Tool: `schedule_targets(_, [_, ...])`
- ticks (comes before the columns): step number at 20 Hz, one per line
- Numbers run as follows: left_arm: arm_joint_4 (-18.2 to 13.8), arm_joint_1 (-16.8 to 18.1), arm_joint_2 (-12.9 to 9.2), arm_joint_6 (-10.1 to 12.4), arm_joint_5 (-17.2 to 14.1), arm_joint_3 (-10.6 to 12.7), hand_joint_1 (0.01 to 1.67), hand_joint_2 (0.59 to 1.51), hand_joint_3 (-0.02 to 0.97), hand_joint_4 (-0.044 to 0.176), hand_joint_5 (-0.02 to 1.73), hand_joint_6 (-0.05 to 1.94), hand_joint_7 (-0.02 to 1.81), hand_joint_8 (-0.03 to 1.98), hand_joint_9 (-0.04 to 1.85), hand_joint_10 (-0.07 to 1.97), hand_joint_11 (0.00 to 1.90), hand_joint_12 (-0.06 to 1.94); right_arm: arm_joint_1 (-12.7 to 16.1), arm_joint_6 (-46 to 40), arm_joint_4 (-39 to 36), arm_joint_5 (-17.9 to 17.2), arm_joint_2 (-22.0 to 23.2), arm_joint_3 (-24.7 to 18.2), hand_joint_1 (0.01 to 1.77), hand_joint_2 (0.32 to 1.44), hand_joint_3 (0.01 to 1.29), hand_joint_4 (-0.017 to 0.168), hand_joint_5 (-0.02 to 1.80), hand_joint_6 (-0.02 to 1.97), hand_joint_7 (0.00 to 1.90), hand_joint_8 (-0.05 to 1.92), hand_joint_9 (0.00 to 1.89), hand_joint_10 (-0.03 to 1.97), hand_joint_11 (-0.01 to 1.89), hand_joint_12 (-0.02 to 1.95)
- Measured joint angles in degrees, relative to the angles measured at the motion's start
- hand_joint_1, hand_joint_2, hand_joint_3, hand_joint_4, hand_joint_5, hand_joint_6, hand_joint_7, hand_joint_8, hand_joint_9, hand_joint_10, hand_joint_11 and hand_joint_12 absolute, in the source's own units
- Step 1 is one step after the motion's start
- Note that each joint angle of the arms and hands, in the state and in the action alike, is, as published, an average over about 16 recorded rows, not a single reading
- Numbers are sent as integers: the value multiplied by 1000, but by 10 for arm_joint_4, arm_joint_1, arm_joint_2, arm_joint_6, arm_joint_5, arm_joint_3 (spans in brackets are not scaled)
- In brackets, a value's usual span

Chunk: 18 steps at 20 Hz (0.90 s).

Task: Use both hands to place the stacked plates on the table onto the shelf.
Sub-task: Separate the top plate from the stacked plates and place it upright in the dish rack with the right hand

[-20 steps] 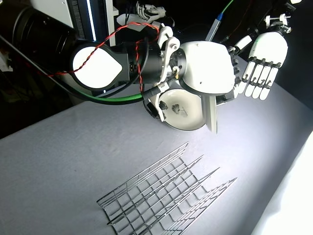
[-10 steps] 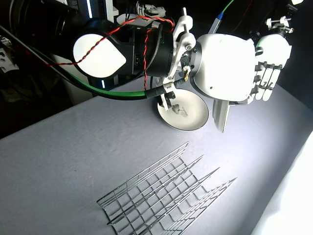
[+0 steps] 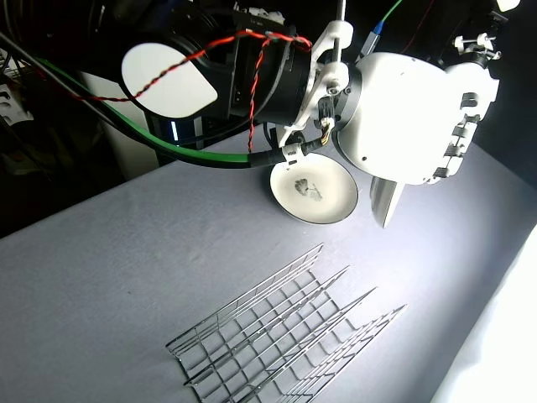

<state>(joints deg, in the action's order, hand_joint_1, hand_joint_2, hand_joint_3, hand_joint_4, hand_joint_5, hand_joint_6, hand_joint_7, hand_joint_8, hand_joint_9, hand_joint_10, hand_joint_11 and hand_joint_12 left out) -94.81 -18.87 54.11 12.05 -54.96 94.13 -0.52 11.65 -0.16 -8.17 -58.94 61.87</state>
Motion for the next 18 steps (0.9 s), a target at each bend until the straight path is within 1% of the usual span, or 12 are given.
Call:
schedule_targets(7, [-2,0,-1,0,5,-4,14,1071,15,2,19,17,19,14,20,6,19,13,8,1,19,17,33,0,1389,1065,12,-8,802,1106,952,959,930,1186,822,1344])
schedule_targets(18, [-4,0,-5,-1,22,-16,13,1071,14,2,32,17,19,14,20,6,19,13,13,3,14,30,86,0,1389,1066,12,-8,815,1092,963,937,924,1183,816,1371])
